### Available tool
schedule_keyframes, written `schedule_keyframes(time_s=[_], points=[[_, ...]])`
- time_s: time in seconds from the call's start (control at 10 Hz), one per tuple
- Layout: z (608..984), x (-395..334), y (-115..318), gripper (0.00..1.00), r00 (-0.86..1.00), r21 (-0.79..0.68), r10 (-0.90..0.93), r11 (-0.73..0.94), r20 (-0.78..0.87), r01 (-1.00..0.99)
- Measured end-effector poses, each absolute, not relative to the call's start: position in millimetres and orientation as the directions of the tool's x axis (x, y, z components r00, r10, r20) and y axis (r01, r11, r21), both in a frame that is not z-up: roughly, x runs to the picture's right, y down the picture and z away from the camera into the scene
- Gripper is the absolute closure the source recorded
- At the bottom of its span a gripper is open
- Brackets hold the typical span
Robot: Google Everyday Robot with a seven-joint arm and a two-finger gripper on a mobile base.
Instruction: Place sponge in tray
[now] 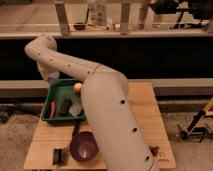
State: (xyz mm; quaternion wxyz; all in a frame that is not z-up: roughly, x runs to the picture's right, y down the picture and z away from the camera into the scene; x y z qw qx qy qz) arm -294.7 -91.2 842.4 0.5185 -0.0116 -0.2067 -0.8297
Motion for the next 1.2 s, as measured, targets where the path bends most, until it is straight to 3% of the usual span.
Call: schedule_keyframes(time_s=[0.8, 1.2], points=[[948, -271, -25, 0.70, -0.344, 0.306, -0.874, -0.243, 0.344, 0.921], [969, -285, -7, 0.59, -0.305, 0.297, -0.878, -0.200, 0.369, 0.934]])
